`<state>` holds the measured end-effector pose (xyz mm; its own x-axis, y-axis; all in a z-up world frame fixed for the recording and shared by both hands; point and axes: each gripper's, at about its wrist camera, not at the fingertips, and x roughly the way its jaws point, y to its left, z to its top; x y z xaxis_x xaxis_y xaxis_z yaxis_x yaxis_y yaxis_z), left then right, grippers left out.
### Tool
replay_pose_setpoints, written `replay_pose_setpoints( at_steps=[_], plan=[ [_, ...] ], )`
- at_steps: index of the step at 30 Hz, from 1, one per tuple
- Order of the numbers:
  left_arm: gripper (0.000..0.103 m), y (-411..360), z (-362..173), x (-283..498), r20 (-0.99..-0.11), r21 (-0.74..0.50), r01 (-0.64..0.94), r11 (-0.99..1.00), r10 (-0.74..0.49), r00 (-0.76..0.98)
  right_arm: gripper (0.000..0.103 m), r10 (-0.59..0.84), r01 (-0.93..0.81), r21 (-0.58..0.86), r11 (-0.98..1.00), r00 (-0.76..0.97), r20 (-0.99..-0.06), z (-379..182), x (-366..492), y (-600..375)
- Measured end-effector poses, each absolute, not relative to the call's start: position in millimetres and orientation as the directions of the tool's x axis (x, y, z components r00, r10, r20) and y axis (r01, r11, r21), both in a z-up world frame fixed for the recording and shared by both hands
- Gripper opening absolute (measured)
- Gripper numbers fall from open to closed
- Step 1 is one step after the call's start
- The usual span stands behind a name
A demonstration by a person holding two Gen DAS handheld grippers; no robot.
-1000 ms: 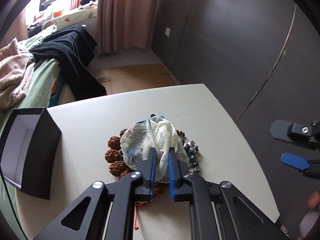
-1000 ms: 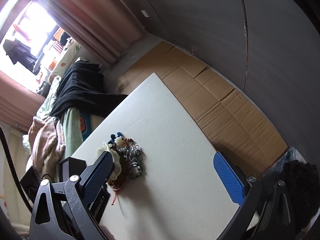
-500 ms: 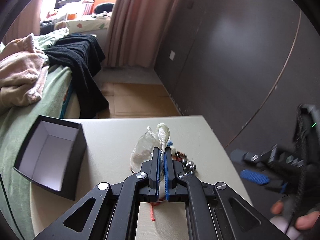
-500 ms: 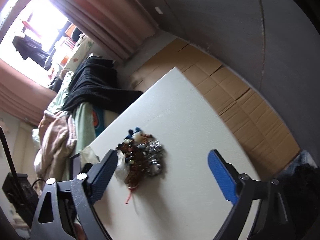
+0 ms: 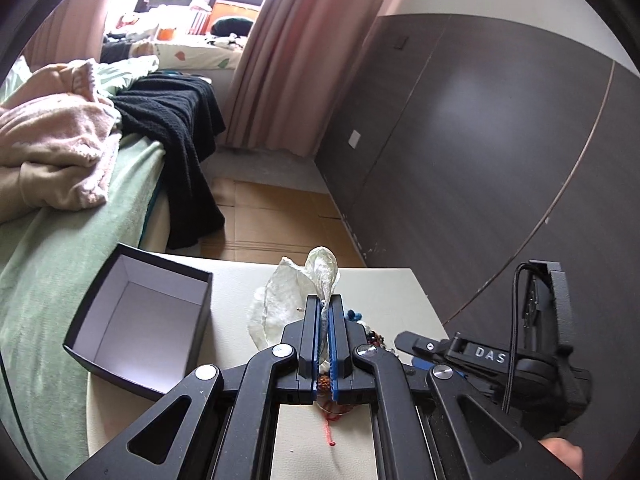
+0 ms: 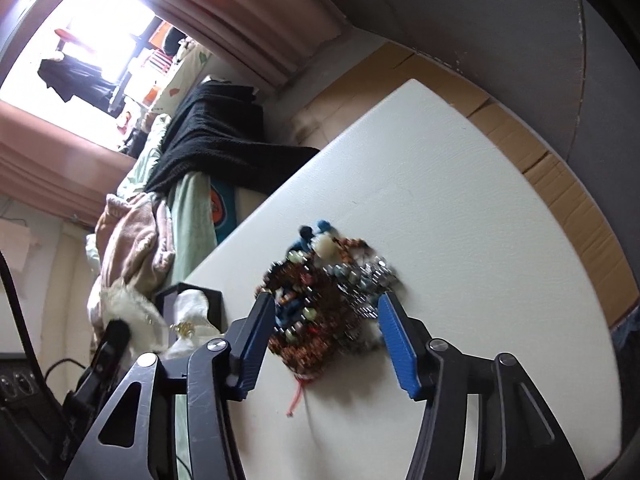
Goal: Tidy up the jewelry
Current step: 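Drop the bag into the box with the left gripper while the right grasps dark beads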
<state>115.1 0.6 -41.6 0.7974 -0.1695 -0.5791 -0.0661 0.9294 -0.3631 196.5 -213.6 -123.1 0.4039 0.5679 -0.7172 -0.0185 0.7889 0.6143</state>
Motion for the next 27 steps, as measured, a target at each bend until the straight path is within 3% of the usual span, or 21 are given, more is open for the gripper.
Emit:
replay_pose_setpoints(
  at_steps=[10, 12, 14, 27],
  plan=[
    [0.003, 27.8, -38.9, 108.3, -0.569, -0.415, -0.111, 0.903, -0.162, 0.806, 0.039, 0.567, -0.069, 0.596, 0.8, 0.415, -0.712, -135.2, 209.3, -188.8],
    [0.003, 32.8, -37.5, 106.7, -0.566, -0.418, -0.12, 0.901, -0.155, 0.81, 0.021, 0.549, -0.071, 0.576, 0.815, 0.414, -0.726, -138.3, 210.4, -184.4],
    [0.003, 38.3, -34.5, 103.2, -0.561, -0.419, -0.13, 0.899, -0.144, 0.815, 0.01, 0.531, -0.065, 0.56, 0.826, 0.423, -0.734, -138.2, 210.0, -186.0],
    [0.004, 93.8, -36.4, 94.1, -0.559, -0.47, -0.269, 0.841, -0.049, 0.828, 0.01, 0.63, -0.206, 0.629, 0.749, 0.514, -0.582, -80.0, 184.7, -181.4]
  ],
)
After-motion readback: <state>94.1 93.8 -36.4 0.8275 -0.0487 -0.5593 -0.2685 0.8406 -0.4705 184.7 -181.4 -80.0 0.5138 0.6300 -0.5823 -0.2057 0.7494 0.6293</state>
